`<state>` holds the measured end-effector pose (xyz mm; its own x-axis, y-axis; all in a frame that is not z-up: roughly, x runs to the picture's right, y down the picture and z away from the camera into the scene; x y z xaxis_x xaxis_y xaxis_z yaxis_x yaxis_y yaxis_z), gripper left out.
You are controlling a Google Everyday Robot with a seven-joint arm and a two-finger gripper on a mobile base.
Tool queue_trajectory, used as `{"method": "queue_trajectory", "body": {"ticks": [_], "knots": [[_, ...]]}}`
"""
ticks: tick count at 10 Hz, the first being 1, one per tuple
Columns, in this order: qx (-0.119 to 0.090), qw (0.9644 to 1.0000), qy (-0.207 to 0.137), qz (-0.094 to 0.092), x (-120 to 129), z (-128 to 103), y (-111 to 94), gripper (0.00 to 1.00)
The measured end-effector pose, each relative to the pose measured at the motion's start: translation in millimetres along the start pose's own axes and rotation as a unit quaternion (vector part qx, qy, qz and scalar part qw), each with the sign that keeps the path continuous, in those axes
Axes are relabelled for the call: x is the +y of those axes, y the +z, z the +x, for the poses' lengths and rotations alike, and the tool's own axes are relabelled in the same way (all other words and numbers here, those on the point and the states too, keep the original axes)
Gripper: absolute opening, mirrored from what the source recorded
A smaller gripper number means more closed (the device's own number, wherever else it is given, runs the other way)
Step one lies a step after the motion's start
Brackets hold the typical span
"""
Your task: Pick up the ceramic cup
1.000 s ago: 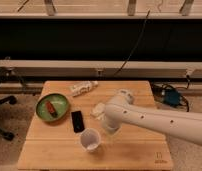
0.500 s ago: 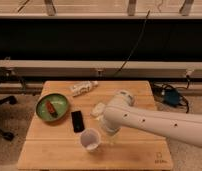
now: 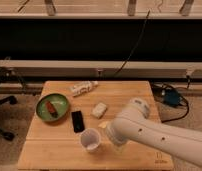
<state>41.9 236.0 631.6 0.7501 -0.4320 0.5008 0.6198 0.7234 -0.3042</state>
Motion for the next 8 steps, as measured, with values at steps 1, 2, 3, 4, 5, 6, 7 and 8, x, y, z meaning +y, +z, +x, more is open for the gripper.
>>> {"method": "queue_trajectory", "body": {"ticks": [1, 2, 3, 4, 5, 6, 7, 8], "knots": [[-0.009, 0.9997, -0.024, -0.004, 3, -13, 3, 0.8], [-0.013, 0.9992, -0.038, -0.006, 3, -21, 5, 0.8], [-0.015, 0.9987, -0.048, -0.009, 2, -28, 6, 0.8], [-0.015, 0.9979, -0.062, -0.013, 2, -34, 8, 0.8], [-0.016, 0.9967, -0.078, -0.019, -3, -46, 12, 0.8], [-0.015, 0.9953, -0.092, -0.024, -7, -56, 18, 0.8], [-0.012, 0.9943, -0.102, -0.029, -10, -59, 22, 0.8], [-0.011, 0.9936, -0.107, -0.033, -11, -59, 27, 0.8]]}}
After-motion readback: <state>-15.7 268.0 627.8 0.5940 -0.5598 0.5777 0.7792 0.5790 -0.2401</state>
